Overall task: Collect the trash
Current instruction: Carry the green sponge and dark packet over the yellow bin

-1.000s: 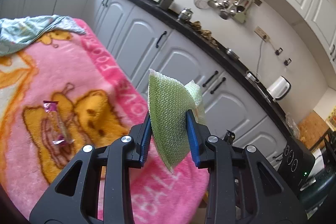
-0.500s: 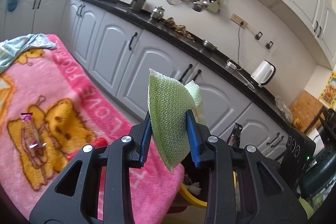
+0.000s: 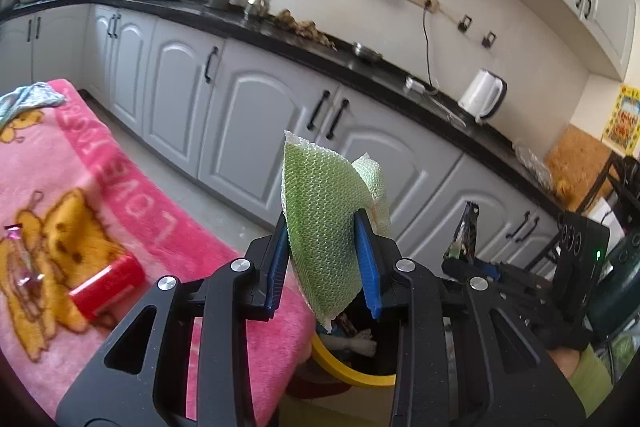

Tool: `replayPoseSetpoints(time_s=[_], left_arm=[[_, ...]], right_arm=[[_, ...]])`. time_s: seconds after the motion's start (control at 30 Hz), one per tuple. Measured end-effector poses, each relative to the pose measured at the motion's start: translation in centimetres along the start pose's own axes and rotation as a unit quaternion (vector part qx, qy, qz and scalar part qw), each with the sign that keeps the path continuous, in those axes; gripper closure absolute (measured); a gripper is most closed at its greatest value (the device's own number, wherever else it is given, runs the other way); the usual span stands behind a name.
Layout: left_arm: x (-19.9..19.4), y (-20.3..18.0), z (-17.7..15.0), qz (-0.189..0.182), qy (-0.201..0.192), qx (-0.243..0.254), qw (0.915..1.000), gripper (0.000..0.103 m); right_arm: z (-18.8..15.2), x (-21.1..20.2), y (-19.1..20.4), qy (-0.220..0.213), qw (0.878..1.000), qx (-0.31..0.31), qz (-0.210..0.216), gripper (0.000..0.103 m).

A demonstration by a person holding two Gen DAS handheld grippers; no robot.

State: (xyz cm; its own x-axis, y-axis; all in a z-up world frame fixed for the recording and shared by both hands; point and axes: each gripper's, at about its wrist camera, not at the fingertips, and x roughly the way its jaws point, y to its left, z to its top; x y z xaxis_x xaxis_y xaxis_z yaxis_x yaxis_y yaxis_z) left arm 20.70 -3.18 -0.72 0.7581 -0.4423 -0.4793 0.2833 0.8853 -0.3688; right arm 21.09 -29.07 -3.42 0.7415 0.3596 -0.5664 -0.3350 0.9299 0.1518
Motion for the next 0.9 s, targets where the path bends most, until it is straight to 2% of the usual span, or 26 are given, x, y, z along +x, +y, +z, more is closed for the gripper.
replayPoseSetpoints(time_s=[0.2, 0.47, 0.9], left_arm=[[2.6, -1.7, -1.3, -0.002, 0.026, 0.022, 0.9994, 0.078], [5.8, -3.6, -2.8, -0.004, 0.058, 0.045, 0.9973, 0.078], [10.0, -5.0, -5.5, -0.003, 0.109, 0.065, 0.9919, 0.077]], right_arm=[[-1.5, 0.0, -2.7, 0.013, 0.999, 0.033, -0.016, 0.078], [-2.9, 0.6, -4.7, 0.028, 0.998, 0.046, -0.042, 0.077], [-5.2, 2.8, -6.8, 0.071, 0.994, 0.071, -0.048, 0.074]])
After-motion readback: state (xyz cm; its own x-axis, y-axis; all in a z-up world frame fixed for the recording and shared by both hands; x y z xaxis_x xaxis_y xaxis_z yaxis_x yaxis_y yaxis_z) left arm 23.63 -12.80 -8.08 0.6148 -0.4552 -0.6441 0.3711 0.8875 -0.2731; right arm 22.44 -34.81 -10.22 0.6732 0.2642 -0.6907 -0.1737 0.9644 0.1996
